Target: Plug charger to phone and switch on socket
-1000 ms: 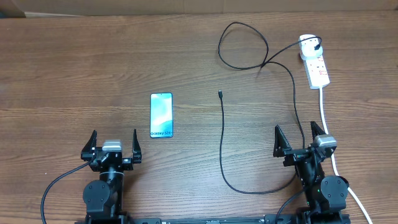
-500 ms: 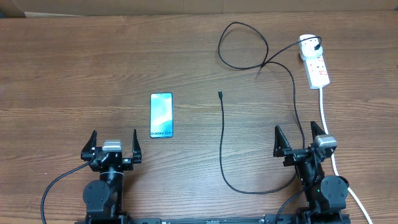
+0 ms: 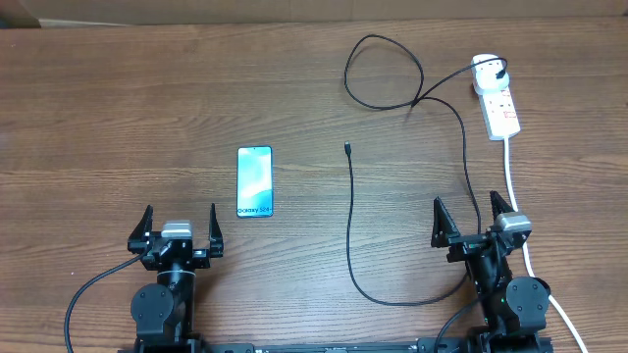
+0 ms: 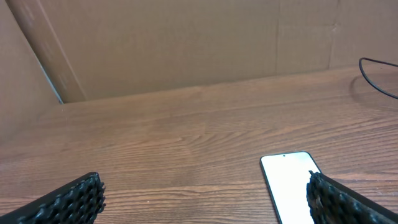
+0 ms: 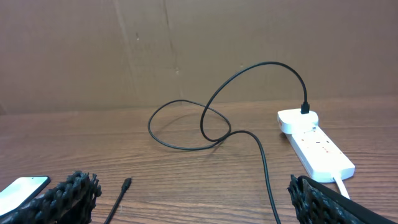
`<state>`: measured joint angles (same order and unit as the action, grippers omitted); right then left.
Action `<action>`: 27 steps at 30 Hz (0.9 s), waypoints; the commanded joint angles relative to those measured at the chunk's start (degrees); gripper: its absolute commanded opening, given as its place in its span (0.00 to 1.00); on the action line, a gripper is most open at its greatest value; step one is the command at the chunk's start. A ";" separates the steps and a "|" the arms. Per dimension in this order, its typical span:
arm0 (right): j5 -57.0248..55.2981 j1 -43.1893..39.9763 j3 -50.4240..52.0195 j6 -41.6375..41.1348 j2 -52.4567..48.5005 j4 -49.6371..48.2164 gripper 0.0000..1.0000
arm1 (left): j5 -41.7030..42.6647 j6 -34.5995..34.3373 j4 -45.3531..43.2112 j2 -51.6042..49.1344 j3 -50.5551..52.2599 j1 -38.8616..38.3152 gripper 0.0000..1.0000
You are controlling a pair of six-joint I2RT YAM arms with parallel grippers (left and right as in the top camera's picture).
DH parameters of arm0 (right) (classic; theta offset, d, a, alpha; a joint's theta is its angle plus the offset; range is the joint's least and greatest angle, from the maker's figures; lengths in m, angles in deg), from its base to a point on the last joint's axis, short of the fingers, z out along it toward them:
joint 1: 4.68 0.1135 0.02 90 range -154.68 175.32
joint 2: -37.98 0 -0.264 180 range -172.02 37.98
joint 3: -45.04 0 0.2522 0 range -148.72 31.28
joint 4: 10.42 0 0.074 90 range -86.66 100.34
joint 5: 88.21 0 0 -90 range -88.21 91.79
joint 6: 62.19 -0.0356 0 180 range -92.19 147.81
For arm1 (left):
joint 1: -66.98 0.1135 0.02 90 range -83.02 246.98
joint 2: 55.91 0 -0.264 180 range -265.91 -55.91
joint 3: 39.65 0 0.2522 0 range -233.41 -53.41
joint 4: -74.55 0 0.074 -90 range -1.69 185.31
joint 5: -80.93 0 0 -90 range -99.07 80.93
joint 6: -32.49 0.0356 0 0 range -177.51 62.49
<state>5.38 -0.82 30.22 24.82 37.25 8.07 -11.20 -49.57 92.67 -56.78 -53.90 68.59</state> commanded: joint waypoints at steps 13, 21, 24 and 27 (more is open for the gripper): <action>-0.55 0.37 0.61 0.07 0.57 -0.22 1.00 | 0.48 0.87 -0.04 0.46 0.20 0.35 1.00; -0.55 0.37 0.61 0.07 0.57 -0.22 1.00 | 0.48 0.83 -0.09 0.46 0.20 0.35 1.00; -0.55 0.37 0.61 0.04 0.57 -0.22 1.00 | 0.52 0.83 -0.24 0.46 0.20 0.35 1.00; -0.55 0.37 0.61 0.07 0.57 -0.22 1.00 | 0.70 0.81 -0.55 0.46 0.17 0.35 0.99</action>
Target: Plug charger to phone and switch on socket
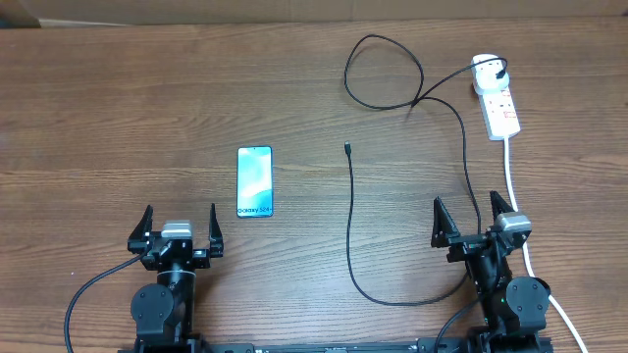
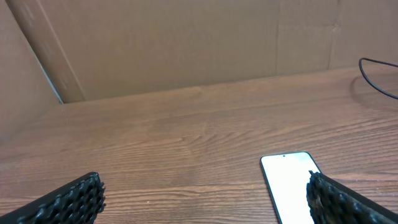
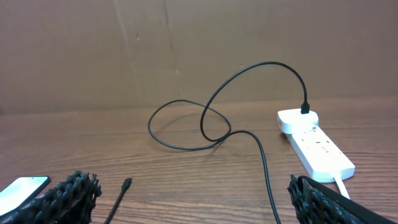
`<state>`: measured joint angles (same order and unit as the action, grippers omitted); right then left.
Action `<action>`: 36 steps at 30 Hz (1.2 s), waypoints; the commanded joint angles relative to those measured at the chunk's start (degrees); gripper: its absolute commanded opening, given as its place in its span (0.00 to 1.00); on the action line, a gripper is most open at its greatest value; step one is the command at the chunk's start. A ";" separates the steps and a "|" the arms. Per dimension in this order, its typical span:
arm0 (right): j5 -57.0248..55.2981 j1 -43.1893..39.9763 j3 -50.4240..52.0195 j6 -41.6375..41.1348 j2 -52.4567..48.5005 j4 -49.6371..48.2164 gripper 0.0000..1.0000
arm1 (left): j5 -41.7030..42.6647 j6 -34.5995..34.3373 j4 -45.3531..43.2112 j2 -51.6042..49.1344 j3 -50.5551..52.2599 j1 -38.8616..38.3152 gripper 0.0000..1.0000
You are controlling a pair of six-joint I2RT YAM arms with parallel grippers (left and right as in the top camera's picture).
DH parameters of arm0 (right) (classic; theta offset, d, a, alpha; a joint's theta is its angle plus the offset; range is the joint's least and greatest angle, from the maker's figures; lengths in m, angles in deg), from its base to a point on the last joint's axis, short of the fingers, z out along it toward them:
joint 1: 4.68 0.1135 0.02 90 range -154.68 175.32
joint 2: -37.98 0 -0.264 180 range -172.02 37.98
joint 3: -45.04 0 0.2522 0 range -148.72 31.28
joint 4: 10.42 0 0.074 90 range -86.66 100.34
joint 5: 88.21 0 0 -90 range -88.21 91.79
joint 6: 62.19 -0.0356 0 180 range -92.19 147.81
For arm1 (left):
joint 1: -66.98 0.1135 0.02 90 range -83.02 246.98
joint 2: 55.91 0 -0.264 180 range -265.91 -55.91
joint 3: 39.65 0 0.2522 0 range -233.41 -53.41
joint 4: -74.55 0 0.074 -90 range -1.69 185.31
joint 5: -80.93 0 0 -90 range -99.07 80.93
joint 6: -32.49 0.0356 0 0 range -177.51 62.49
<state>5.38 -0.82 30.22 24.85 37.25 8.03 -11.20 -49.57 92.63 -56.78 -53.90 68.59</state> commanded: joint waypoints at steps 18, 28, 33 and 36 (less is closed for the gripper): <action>-0.55 0.37 0.61 0.04 0.57 -0.15 1.00 | 2.51 -5.81 -3.37 -0.42 -5.99 0.35 1.00; -0.55 0.37 0.61 0.04 0.57 -0.17 1.00 | 5.03 -6.27 -0.87 -11.50 -18.25 0.35 0.99; -0.55 0.37 0.61 0.04 0.57 -0.17 1.00 | 8.39 -6.27 3.96 -21.66 -28.11 0.35 1.00; -0.55 0.37 0.61 0.04 0.57 -0.17 1.00 | 9.84 -6.40 9.16 -29.53 -36.39 0.35 0.99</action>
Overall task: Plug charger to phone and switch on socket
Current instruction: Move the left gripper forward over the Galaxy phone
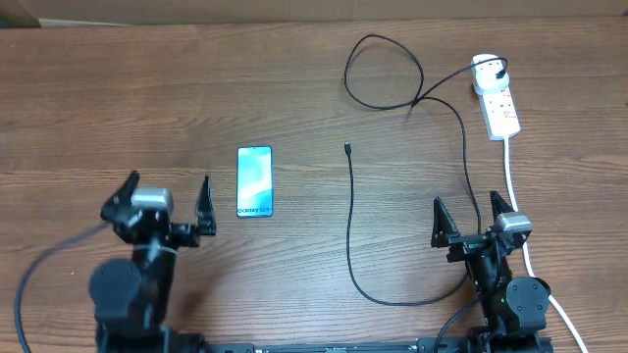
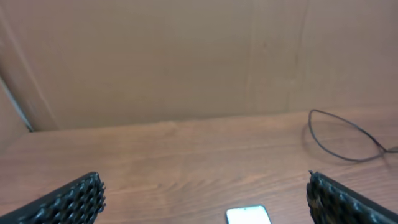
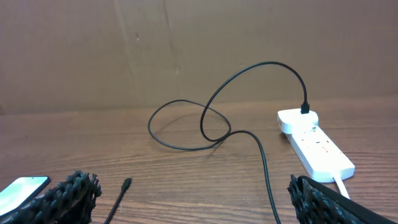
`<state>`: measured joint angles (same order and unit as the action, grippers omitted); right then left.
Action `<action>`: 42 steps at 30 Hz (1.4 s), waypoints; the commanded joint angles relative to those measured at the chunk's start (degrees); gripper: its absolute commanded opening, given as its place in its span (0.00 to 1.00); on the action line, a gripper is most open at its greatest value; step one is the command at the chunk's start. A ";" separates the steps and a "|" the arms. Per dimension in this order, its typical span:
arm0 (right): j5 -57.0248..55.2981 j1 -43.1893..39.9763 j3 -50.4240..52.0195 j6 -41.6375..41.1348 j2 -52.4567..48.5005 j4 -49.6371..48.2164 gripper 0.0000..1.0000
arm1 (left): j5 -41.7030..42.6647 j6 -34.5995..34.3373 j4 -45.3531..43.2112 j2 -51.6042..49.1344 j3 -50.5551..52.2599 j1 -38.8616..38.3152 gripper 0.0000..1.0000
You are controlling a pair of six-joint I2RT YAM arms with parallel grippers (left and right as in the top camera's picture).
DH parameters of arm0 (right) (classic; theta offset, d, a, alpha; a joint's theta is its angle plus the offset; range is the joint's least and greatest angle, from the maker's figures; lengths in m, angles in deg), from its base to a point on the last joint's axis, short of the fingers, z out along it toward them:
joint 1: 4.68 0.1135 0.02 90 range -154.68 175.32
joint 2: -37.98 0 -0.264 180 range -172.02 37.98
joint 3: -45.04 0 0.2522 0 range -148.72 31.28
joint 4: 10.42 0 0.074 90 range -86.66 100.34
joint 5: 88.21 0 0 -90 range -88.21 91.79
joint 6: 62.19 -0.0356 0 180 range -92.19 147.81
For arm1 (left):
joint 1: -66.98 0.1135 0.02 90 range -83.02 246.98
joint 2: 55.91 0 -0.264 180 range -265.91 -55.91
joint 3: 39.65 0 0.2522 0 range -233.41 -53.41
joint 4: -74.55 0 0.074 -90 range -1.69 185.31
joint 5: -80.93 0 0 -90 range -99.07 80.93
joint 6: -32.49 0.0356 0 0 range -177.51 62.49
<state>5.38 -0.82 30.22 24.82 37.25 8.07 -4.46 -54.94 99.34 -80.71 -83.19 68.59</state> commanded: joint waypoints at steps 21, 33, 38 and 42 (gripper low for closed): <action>-0.55 0.37 0.61 0.04 0.57 -0.22 1.00 | 13.05 -1.07 63.43 -63.36 -78.97 -0.50 1.00; -0.55 0.37 0.61 0.07 0.57 -0.22 1.00 | 10.56 -10.75 67.63 -72.59 -78.77 -2.62 0.89; -0.55 0.37 0.61 0.07 0.57 -0.22 1.00 | -1.68 -16.59 70.10 -76.50 -77.35 -7.54 0.90; -0.55 0.37 0.61 0.07 0.57 -0.22 1.00 | -3.56 -19.45 69.61 -79.10 -74.36 -10.62 0.98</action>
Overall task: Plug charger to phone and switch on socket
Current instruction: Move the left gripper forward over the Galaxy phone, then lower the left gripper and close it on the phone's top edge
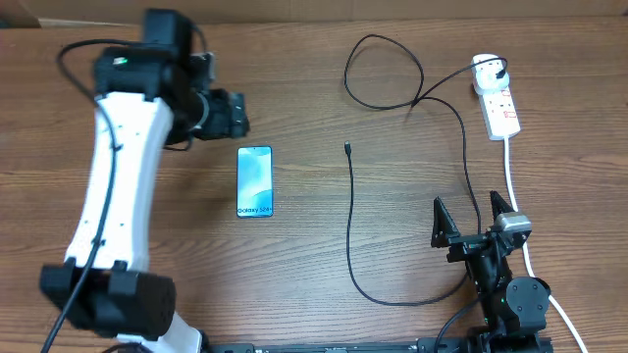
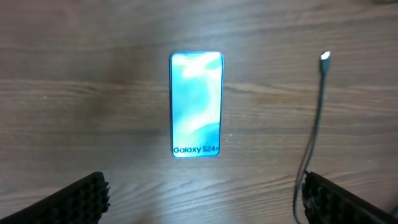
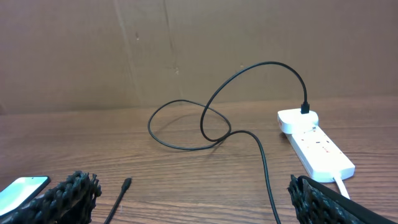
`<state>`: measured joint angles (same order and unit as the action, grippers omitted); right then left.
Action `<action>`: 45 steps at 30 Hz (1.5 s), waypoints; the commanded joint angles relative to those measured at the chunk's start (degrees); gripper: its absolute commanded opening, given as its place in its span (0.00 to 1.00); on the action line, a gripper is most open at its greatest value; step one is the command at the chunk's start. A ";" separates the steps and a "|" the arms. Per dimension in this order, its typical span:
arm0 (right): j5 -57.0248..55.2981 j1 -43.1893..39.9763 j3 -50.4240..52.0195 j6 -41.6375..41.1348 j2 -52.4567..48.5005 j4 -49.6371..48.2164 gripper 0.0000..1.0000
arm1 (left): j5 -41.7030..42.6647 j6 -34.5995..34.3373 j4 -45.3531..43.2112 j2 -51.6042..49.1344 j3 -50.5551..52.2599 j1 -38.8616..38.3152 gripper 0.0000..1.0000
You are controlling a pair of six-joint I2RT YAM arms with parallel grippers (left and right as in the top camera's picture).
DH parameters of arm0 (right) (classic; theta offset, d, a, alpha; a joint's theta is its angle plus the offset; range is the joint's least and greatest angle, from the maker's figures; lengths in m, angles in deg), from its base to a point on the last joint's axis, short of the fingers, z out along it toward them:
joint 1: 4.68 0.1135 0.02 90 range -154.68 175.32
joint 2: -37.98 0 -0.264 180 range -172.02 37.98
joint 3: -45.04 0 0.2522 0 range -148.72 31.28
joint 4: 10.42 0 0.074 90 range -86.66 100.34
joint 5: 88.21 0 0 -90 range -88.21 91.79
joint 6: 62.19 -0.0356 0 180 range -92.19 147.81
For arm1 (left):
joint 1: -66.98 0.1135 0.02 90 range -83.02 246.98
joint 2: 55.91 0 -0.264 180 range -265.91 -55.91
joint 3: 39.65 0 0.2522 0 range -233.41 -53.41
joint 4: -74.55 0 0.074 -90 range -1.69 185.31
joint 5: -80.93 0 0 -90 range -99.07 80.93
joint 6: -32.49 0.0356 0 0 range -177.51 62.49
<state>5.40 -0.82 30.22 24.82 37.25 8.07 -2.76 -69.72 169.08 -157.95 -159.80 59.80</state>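
The phone (image 1: pixel 254 181) lies face up on the wooden table, its screen lit; in the left wrist view the phone (image 2: pixel 196 104) sits straight below the camera. My left gripper (image 1: pixel 226 115) hangs high over the table just behind the phone, open and empty, and in its own view the left gripper (image 2: pixel 202 208) shows wide-apart fingers (image 2: pixel 74 202). The black charger cable's loose plug (image 1: pixel 347 148) rests right of the phone, plug (image 2: pixel 324 56). The white socket strip (image 1: pixel 497 103) lies far right. My right gripper (image 1: pixel 474 224) rests open near the front edge, right gripper (image 3: pixel 193 211).
The cable (image 1: pixel 392 83) loops at the back, runs down the table and curls near the right arm's base. The strip's white lead (image 1: pixel 512 181) runs forward beside the right arm. A cardboard wall (image 3: pixel 199 50) stands behind the table.
My left arm has gone from low near the front edge to stretched out high over the table, its camera now looking straight down on the phone. The right arm has not moved.
Both grippers first rested open at the front edge for two moments. Then the left gripper stood slightly raised and shifted left, the phone low in its view. Now it hovers open behind the phone. Phone, cable and socket strip have stayed put.
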 commanded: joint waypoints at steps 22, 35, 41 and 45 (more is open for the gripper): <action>-0.57 0.37 0.61 0.07 0.57 -0.22 1.00 | -1.79 -1.90 -29.00 -5.38 28.70 -3.15 1.00; -0.57 0.37 0.61 0.07 0.57 -0.22 1.00 | -6.51 -1.92 -29.46 -12.76 28.68 -5.25 1.00; -0.57 0.37 0.61 0.07 0.57 -0.22 1.00 | -5.79 -1.90 -30.27 -13.92 28.70 -5.29 1.00; -0.57 0.37 0.61 0.07 0.57 -0.22 1.00 | -5.81 -1.90 -30.71 -13.94 28.70 -5.29 1.00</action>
<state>5.38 -0.82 30.22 24.85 37.25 8.07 -8.05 -72.34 138.85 -170.74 -131.43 54.77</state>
